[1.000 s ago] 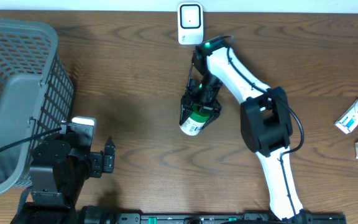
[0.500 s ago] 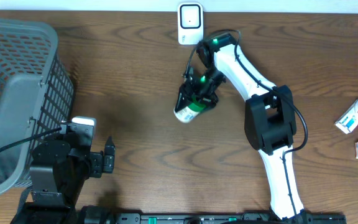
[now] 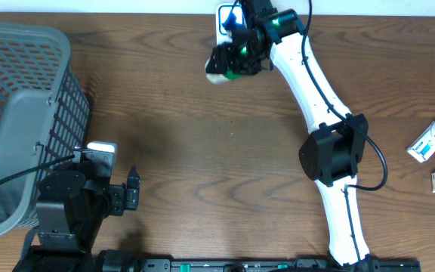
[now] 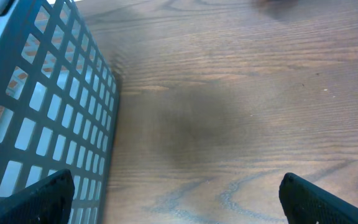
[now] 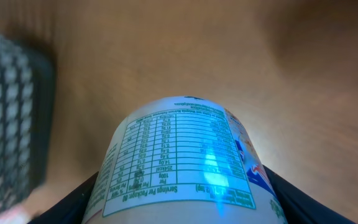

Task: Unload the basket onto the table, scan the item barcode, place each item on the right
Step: 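Hold the jar label in front of the scanner window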

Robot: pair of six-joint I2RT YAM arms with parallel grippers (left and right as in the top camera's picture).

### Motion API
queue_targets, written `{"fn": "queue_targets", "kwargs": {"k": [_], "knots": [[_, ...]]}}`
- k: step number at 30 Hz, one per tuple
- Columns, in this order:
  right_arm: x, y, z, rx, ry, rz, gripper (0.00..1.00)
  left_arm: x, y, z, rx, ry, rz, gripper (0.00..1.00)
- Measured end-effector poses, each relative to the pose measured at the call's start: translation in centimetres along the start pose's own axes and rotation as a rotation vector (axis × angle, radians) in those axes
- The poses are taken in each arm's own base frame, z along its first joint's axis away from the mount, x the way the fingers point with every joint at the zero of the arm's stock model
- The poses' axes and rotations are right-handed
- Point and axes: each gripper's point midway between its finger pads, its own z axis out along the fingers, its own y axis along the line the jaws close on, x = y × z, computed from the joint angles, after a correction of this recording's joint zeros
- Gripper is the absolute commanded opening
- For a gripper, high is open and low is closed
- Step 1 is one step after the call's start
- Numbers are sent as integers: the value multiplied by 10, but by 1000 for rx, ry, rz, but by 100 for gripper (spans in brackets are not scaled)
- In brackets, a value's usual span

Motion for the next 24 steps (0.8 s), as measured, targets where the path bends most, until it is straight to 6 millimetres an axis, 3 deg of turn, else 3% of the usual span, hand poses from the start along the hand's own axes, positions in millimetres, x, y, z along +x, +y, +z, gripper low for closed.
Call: {"fn": "queue_targets", "kwargs": {"k": [3,10,24], "knots": [[-20,-9,-1,61,-84,-14,47,0,0,0,0,0,0,99],[-65,-18,-10,147,-278,-64,61,0,0,0,0,0,0,99],[-131,-29,-43,329,-583,-207,62,0,0,0,0,0,0,99]]}}
